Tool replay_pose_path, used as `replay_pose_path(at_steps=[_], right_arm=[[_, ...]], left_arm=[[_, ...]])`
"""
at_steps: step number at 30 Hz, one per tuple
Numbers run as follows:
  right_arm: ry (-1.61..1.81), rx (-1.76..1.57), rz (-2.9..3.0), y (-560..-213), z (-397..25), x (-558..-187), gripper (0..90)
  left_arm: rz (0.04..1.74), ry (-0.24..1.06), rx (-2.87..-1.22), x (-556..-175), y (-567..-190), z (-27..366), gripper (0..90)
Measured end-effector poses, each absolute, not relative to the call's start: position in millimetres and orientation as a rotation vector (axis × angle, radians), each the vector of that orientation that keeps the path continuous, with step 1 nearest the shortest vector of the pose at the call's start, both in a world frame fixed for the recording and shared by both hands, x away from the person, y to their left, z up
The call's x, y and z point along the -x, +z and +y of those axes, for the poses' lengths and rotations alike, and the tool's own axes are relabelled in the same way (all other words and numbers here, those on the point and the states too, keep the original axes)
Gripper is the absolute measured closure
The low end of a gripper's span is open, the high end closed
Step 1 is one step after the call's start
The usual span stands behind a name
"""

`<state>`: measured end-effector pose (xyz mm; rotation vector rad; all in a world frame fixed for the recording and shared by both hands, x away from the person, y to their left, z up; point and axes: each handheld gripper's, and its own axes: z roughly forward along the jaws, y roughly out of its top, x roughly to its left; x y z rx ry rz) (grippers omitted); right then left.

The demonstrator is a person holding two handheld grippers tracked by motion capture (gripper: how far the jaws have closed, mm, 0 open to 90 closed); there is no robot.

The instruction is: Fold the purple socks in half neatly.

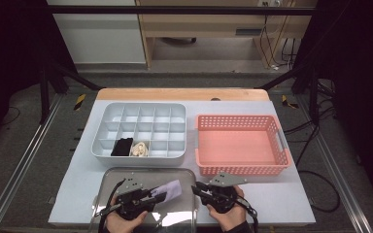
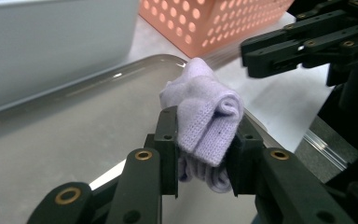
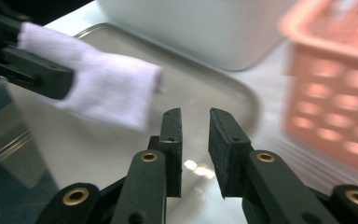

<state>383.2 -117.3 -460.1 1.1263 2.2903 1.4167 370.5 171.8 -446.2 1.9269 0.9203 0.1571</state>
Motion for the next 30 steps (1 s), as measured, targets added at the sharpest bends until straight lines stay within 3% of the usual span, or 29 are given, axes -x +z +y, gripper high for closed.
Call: replay_pose_path(at_steps=[16, 30], right_arm=[[1.237, -1.378, 2.065, -465.1, -208.1, -383.1, 61.9], [1.153, -1.390, 2.035, -467.5, -227.6, -378.8, 55.8]], left_arm=[[0.947, 0.233, -1.907, -382.4, -434.5, 185.1, 68.3], [0.978, 0.317, -1.861, -401.9, -405.8, 199.8, 68.3]])
